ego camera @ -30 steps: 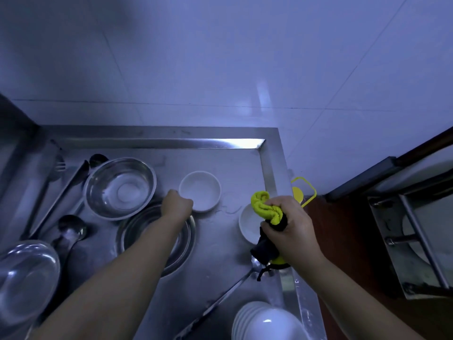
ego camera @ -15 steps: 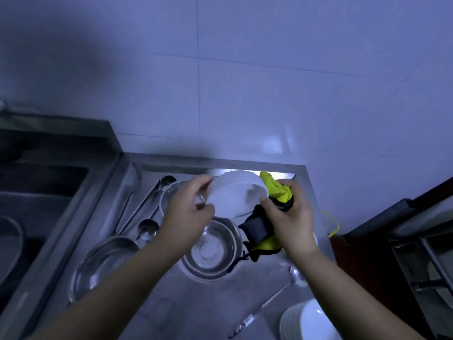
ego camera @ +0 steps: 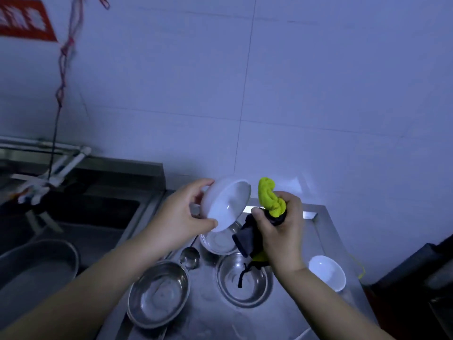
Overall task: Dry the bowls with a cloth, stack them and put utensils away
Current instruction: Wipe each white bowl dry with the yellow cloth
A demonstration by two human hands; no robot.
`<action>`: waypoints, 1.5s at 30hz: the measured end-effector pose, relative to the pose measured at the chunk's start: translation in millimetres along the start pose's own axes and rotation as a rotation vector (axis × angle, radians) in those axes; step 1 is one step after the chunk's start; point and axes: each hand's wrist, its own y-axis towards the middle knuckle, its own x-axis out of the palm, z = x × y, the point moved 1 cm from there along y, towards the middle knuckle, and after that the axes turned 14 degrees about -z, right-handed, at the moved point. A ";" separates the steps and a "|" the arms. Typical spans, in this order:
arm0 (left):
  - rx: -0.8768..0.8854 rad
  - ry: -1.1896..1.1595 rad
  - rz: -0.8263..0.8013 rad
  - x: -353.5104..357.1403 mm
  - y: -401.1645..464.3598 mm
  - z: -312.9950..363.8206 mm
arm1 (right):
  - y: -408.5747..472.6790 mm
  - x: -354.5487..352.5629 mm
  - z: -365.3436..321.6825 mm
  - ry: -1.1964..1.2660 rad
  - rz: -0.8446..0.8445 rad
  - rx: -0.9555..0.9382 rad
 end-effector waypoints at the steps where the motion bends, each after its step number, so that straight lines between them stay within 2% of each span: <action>1: -0.007 -0.021 0.011 -1.2 -2.0 2.9 | -1.4 6.1 -8.5 -0.035 0.013 -0.094; 3: 0.006 -0.125 0.008 0.8 -4.8 8.7 | 1.2 20.2 -20.1 -0.112 -0.021 -0.199; 6: 0.036 -0.267 -0.024 6.5 -7.1 22.3 | 6.6 33.1 -33.0 -0.216 -0.140 -0.230; 10: 0.063 -0.354 -0.067 4.0 -5.3 36.5 | 8.8 27.1 -52.8 -0.131 -0.413 -0.214; 15: 0.103 -0.412 -0.147 0.1 -2.4 51.6 | 10.8 7.9 -51.7 -0.154 -0.505 -0.394; 17: 0.087 -0.416 -0.152 -1.3 -0.6 53.8 | 13.7 -2.1 -48.8 -0.250 -0.535 -0.496; 21: 0.016 -0.357 -0.203 -0.2 -0.4 58.7 | 25.7 -25.6 -45.1 -0.634 -0.625 -0.814; 23: -0.017 -0.324 -0.261 1.4 1.8 63.3 | 36.5 -37.5 -44.2 -0.807 -0.640 -0.912; 26: -0.073 -0.248 -0.382 -1.8 12.0 73.4 | 52.5 -48.0 -46.2 -1.001 -0.566 -1.199; 28: -0.105 -0.190 -0.463 -6.6 18.3 83.2 | 60.2 -48.8 -48.5 -1.046 -0.472 -1.348; 30: -0.122 -0.171 -0.492 -10.1 21.2 88.6 | 62.2 -48.2 -47.8 -1.049 -0.370 -1.388; 32: -0.113 -0.186 -0.443 -10.9 21.4 86.6 | 57.0 -45.6 -42.8 -1.075 -0.354 -1.288; 36: -0.064 -0.365 -0.158 -3.6 18.3 78.9 | 40.4 -34.6 -40.8 -0.925 -0.406 -0.749; 39: -0.034 -0.459 -0.053 7.0 17.8 72.4 | 20.4 -18.7 -41.2 -0.643 -0.493 -0.422; 42: -0.015 -0.493 -0.015 14.5 16.7 67.0 | 10.1 -9.0 -60.0 -0.208 -0.568 -0.123; 45: 0.030 -0.537 0.023 12.2 16.4 65.7 | 9.5 -12.2 -77.2 0.087 -0.630 -0.036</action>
